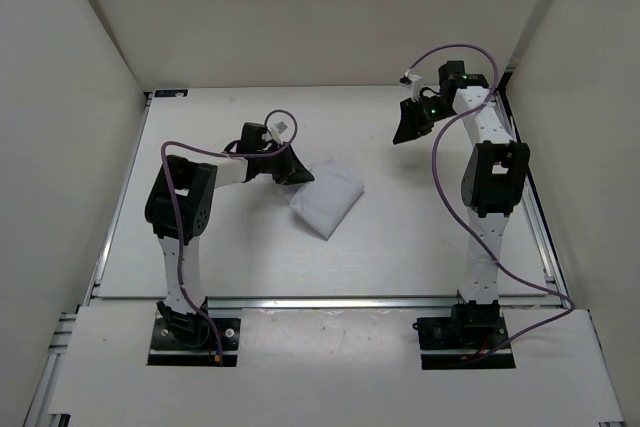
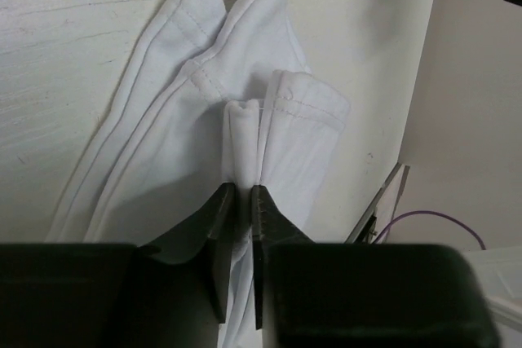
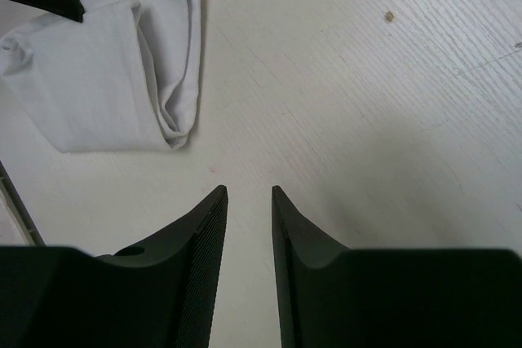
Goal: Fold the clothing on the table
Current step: Fold the skirt
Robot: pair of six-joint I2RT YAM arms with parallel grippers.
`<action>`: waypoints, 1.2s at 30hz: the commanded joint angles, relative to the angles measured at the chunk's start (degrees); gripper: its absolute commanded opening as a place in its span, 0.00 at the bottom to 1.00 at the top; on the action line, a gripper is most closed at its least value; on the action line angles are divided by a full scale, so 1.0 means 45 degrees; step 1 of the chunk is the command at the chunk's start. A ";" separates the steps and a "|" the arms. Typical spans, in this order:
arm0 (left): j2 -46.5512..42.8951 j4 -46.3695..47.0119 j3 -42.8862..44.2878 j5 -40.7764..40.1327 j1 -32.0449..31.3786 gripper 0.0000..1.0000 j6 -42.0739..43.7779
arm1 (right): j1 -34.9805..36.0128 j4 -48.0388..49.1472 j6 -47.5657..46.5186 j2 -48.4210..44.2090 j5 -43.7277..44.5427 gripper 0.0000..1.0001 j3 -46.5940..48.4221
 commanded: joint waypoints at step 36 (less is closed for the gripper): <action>0.1111 -0.2257 0.6315 -0.0050 0.0118 0.00 0.0034 | 0.0392 0.0112 0.0152 -0.0165 0.0104 0.32 0.0166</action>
